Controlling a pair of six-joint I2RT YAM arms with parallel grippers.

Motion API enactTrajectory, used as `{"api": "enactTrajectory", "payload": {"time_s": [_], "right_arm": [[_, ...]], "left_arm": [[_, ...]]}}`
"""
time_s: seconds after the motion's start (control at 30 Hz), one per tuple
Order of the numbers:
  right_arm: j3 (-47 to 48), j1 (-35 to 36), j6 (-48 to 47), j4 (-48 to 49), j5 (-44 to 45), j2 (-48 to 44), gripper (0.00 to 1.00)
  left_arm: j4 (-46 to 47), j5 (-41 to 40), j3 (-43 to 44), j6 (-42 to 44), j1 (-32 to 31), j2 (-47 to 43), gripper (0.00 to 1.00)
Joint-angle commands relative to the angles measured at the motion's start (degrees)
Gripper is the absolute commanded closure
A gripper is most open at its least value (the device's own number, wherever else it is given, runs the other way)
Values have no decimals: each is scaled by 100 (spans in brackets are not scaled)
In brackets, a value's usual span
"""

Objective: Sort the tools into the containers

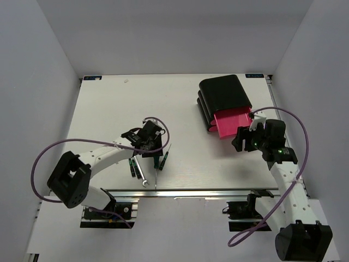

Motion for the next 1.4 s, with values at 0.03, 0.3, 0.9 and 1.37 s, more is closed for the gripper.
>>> {"api": "enactTrajectory", "payload": {"time_s": [0.03, 0.3, 0.9, 1.37], "right_arm": [[-50, -10, -300, -458, -221, -429, 27], [-68, -10, -467, -547, -388, -799, 27], [-15, -10, -353, -388, -775, -1036, 26], [125, -10, -265, -345, -942, -1115, 26]], "left_arm": [[-51, -576, 135, -92, -22, 263, 48], [178, -593, 363, -49, -22, 1114, 51], [-77, -945, 846, 162, -22, 984, 100], [-569, 223, 3278, 751, -22, 500, 100]]}}
